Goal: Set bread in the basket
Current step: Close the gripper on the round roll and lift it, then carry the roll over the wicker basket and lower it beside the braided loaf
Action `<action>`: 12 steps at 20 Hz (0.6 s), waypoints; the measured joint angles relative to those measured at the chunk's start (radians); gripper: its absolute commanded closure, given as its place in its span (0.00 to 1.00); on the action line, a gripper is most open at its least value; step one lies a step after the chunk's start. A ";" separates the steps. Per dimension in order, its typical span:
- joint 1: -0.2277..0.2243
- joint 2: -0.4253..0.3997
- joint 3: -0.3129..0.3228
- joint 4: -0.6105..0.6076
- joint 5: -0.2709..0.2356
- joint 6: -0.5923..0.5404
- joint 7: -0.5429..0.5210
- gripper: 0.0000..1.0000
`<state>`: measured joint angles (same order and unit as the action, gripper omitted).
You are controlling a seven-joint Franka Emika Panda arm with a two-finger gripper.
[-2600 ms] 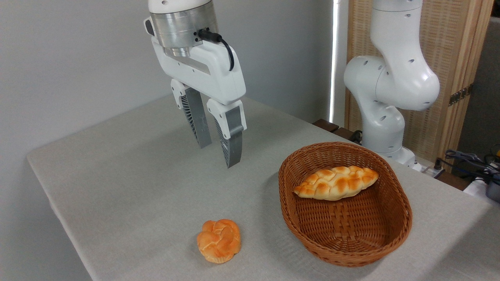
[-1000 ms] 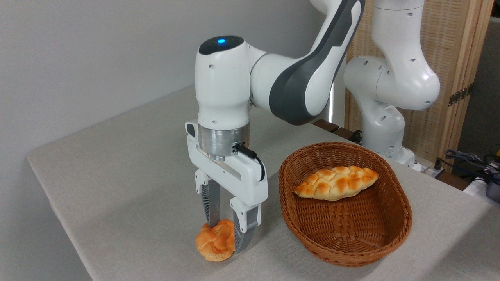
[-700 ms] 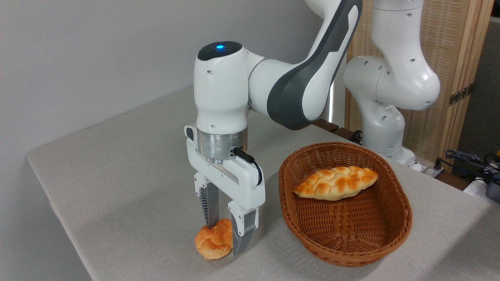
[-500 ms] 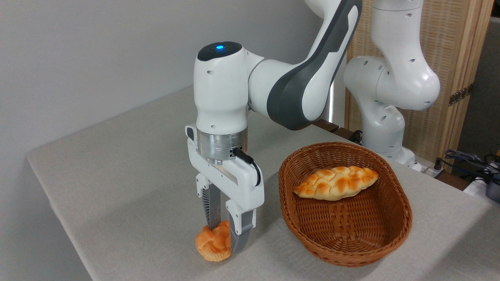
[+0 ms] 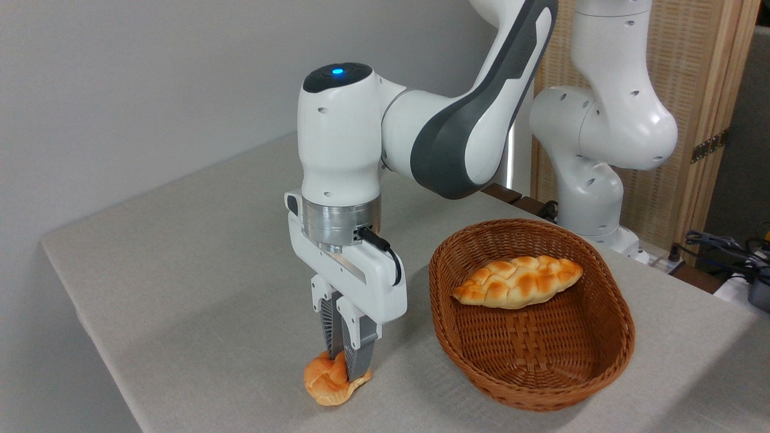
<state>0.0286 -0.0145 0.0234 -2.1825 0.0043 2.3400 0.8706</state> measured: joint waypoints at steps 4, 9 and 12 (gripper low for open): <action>0.001 -0.020 0.008 0.151 -0.012 -0.277 0.000 1.00; 0.002 -0.092 0.079 0.262 -0.028 -0.525 0.157 1.00; 0.002 -0.147 0.196 0.209 -0.028 -0.564 0.391 0.93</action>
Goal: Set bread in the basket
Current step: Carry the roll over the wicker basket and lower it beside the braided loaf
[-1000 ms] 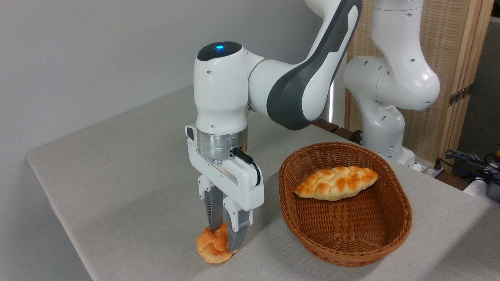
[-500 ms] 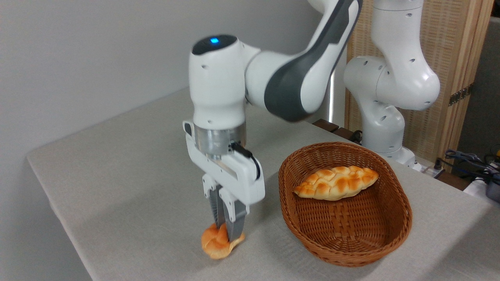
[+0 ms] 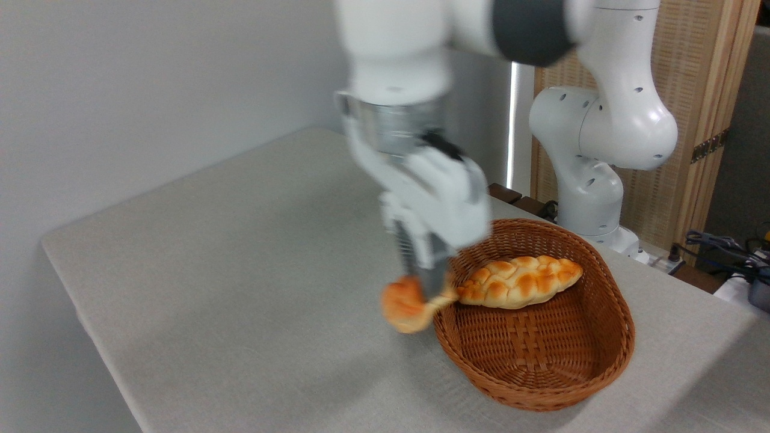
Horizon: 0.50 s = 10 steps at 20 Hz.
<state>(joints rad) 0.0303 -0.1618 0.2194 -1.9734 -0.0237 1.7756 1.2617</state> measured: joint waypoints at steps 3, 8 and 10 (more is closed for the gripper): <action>0.001 -0.060 0.113 -0.110 0.000 -0.001 0.212 0.78; -0.007 -0.082 0.138 -0.221 0.000 -0.001 0.286 0.15; -0.012 -0.081 0.138 -0.245 0.000 0.001 0.286 0.02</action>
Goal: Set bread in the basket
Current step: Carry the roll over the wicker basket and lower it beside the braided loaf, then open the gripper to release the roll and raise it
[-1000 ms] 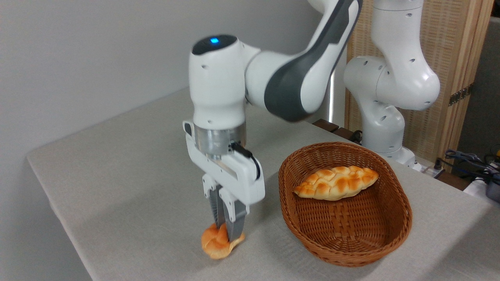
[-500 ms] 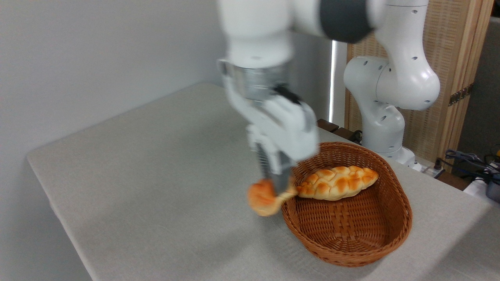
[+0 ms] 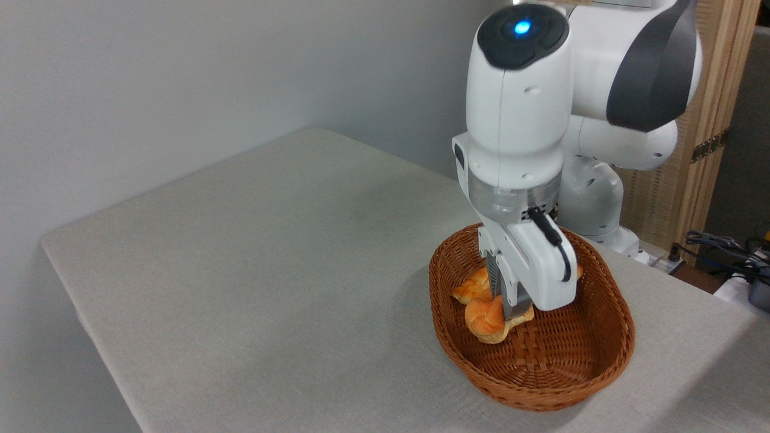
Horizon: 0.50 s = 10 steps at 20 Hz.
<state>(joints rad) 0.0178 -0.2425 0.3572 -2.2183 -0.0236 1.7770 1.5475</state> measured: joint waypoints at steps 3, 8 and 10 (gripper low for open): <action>-0.001 0.002 0.000 -0.018 0.000 0.002 0.000 0.00; -0.001 0.002 0.000 -0.019 0.046 0.029 0.000 0.00; -0.001 0.002 0.000 -0.019 0.084 0.035 0.000 0.00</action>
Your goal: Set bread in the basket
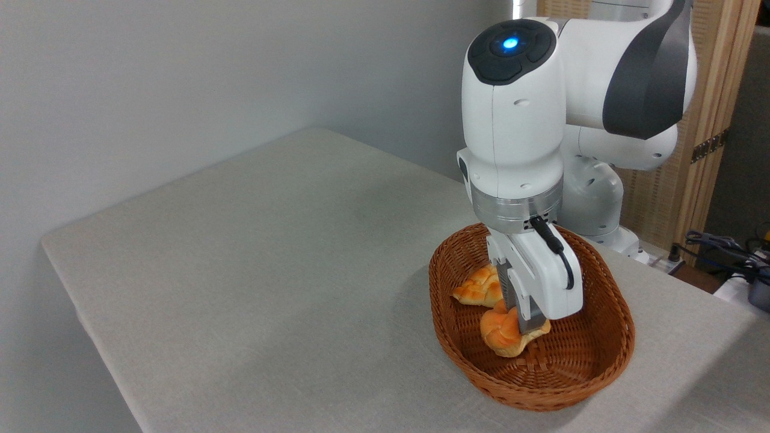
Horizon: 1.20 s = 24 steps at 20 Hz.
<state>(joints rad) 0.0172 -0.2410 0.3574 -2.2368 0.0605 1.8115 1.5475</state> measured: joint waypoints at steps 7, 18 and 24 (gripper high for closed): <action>-0.003 -0.001 0.000 0.000 0.006 0.003 0.000 0.00; -0.007 0.001 -0.221 0.321 -0.108 -0.068 -0.474 0.00; -0.007 0.153 -0.309 0.551 -0.108 -0.134 -0.743 0.00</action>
<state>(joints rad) 0.0103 -0.0878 0.0479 -1.6859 -0.0474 1.6770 0.8041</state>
